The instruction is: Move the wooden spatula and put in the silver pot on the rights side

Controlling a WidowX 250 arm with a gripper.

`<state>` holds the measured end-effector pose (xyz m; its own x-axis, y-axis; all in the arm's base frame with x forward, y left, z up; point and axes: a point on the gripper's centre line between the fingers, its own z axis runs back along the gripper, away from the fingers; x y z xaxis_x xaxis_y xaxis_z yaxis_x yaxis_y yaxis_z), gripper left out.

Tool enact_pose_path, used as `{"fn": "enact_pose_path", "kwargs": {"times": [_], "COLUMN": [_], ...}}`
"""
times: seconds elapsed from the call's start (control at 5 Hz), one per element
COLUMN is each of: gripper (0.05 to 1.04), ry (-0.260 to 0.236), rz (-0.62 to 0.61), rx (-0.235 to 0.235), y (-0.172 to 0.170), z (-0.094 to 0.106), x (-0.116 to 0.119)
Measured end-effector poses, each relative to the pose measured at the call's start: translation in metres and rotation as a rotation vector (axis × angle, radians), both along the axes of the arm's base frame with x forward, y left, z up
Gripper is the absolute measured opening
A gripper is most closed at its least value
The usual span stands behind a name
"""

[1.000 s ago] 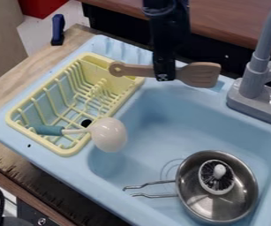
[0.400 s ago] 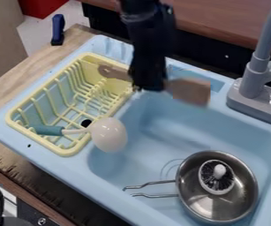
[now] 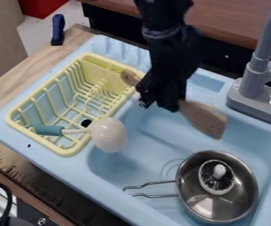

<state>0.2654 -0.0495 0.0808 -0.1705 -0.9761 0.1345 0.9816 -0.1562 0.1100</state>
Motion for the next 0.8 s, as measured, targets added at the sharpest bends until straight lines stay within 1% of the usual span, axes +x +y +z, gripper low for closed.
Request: {"fn": "enact_pose_path", "kwargs": {"times": [0.2,0.4,0.6,0.8], "gripper": [0.093,0.093,0.093,0.093], "ry": [-0.028,-0.052,-0.071,-0.087], "rz": [-0.084,-0.121,-0.108,-0.085], "rx": [0.027,0.056,0.088,0.114], "y": [-0.015,-0.026,-0.033,-0.037], "z": [-0.002,-0.011,-0.023,-0.034], "x": [-0.001,-0.007,-0.012,-0.012]}}
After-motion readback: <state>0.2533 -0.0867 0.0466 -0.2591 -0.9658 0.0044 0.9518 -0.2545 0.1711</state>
